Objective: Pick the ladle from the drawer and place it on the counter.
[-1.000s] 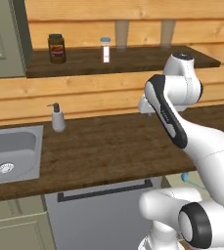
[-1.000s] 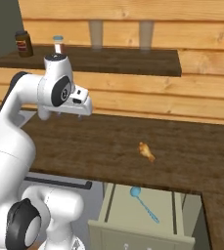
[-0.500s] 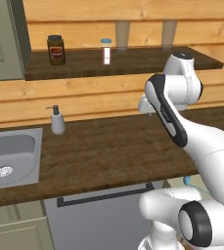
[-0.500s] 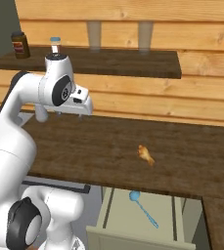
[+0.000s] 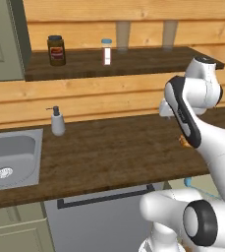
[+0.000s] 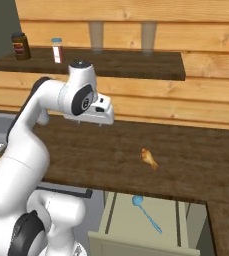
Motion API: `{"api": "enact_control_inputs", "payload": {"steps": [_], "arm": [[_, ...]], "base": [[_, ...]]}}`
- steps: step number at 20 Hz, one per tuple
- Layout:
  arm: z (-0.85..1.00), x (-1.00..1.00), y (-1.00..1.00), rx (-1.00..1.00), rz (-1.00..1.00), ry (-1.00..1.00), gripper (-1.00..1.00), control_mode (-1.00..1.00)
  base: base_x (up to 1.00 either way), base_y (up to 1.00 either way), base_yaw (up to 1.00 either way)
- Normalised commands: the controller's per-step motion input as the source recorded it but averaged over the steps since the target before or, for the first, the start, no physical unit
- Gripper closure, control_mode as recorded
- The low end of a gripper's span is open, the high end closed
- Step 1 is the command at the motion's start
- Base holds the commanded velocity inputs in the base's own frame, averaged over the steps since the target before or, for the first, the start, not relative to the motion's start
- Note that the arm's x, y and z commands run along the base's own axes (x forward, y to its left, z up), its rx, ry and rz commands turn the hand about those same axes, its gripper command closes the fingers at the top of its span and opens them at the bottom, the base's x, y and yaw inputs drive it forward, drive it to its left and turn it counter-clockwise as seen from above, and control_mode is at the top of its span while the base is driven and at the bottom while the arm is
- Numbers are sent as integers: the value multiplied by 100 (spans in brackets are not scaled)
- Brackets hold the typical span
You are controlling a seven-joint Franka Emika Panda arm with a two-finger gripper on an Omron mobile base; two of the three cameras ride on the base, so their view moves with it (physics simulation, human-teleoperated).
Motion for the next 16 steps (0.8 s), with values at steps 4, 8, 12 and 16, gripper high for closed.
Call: {"api": "enact_control_inputs", "payload": {"steps": [4, 8, 12, 16], "arm": [[-48, -18, -100, 0, 0, 9, -100, -100], [-75, -22, -100, -1, 0, 12, -100, -100], [-96, -46, -100, -2, 0, 13, -100, -100], [-98, -72, -97, -3, 0, 15, -100, -100]], "base": [[0, 0, 0], [0, 0, 0], [0, 0, 0], [0, 0, 0]]}}
